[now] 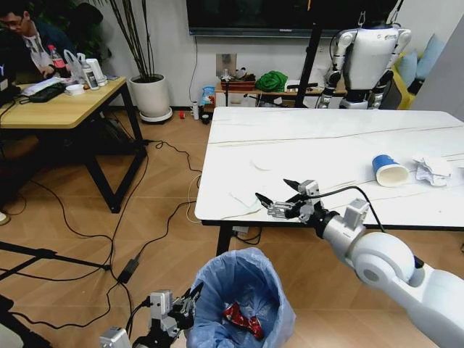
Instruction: Pick up the trash bin and place the trash from the table into it.
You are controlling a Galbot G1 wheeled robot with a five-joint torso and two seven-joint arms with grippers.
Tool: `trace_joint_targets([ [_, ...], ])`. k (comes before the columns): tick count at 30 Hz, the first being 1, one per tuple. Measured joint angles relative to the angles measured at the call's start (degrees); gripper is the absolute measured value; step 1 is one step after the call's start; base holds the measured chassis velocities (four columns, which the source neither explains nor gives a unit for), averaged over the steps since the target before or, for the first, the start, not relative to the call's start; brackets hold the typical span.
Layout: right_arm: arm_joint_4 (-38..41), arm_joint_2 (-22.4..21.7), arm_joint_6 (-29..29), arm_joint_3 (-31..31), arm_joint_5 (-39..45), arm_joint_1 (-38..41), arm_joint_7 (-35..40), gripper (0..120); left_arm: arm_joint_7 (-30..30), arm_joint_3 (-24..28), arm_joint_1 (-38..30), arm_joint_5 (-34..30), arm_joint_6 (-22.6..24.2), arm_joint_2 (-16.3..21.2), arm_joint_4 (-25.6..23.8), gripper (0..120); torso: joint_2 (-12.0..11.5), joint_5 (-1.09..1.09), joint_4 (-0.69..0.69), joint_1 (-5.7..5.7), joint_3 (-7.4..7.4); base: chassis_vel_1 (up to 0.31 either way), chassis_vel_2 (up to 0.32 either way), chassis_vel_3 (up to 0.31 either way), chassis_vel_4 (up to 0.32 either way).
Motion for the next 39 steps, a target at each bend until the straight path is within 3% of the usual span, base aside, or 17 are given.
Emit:
trace_joint_targets([
  [14,-4.47,3.25,-2.47,-7.5,-0.05,7.5,1.88,100,0.1,-0.6,0.38,0.34,-0.07,-0.96,-0.19,0,0.0,0.0,0.01,0.0,-0.01,0.0,0.0,0.0,0.0],
  [31,-7.21,3.26,-6.45,-14.77,1.15,15.32,3.93,100,0.15,-0.67,0.12,0.27,-0.13,-1.13,-0.15,0,0.0,-0.01,0.0,0.0,0.0,0.0,0.0,0.0,0.0],
  [34,-7.75,3.64,-6.93,-15.59,1.61,16.17,4.24,96,0.16,-0.67,0.06,0.16,-0.14,-1.1,-0.04,0,0.0,0.0,0.01,0.0,0.0,0.0,0.0,0.0,0.0],
  [39,-8.47,3.82,-7.17,-16.0,2.08,16.64,4.41,77,0.16,-0.67,-0.06,-0.09,-0.15,-0.99,0.1,0,0.0,0.0,0.0,0.0,0.0,0.0,0.0,0.0,0.0],
])
